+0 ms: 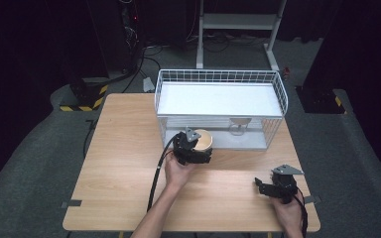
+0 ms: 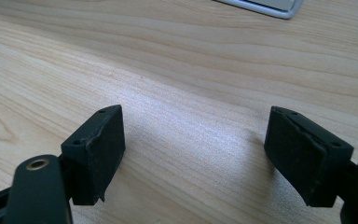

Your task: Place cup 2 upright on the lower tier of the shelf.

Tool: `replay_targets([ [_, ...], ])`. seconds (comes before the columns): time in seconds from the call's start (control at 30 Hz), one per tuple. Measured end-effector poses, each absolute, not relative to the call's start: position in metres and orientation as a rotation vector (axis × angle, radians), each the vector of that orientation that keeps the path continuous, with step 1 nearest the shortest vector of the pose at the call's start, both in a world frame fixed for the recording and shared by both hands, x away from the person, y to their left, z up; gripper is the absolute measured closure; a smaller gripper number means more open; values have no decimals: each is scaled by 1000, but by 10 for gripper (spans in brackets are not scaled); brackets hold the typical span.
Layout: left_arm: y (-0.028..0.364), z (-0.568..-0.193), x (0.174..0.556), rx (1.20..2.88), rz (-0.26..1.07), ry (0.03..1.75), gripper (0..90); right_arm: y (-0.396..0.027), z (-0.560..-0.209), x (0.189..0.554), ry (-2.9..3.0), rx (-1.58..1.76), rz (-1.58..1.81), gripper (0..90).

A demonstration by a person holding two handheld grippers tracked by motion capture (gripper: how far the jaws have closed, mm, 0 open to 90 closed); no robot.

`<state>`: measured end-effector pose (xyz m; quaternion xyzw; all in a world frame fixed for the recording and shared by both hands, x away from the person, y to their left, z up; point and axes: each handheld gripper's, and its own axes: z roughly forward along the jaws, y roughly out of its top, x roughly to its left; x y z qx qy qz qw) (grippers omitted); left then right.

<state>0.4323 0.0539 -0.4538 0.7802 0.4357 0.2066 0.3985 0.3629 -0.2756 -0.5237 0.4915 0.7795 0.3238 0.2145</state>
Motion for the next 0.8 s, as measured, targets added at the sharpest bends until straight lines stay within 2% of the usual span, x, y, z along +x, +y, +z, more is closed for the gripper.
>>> replay_targets([
  [0.8,55,-465,458,1951,565,1182,96,-276,-524,363,2162,1364,899,203],
])
